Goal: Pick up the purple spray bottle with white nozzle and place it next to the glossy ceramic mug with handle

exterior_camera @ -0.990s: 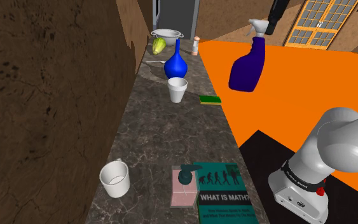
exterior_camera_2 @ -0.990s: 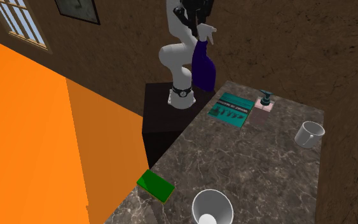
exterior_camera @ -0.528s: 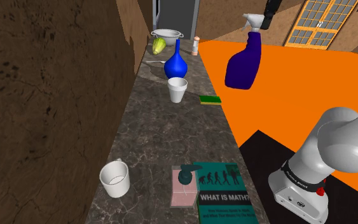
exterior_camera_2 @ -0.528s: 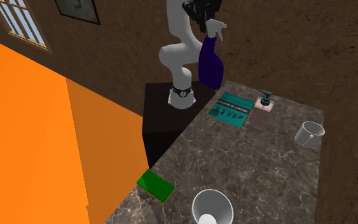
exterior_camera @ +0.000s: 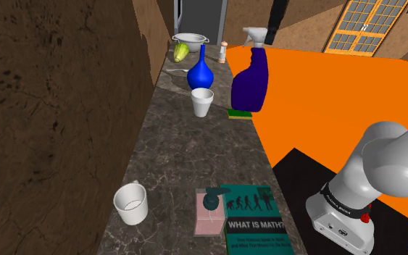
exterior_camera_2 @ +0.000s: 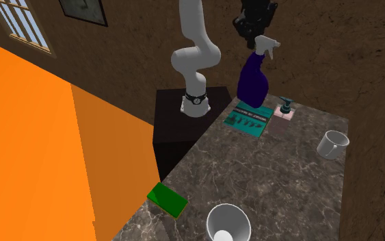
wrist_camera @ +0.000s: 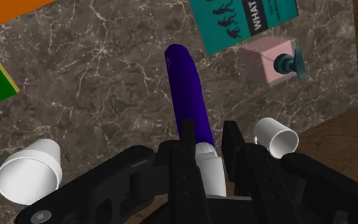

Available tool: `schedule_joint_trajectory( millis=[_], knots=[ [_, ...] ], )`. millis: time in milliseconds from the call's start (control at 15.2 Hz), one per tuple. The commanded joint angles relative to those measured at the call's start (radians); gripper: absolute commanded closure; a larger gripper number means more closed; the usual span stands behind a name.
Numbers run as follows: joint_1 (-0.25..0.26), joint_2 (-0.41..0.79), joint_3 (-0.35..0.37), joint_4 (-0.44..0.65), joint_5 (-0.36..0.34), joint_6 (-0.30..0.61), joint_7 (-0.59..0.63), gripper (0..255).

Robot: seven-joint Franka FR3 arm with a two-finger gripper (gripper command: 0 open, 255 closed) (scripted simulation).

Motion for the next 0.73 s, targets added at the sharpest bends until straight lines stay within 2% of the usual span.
schedule_joint_trajectory(
  millis=[0, 660],
  knots=[
    [0.013, 0.039, 0.028, 0.005, 0.013, 0.042, 0.033, 255],
    [0.080, 0.256, 0.149, 0.108, 0.037, 0.198, 0.188, 255]
  ],
)
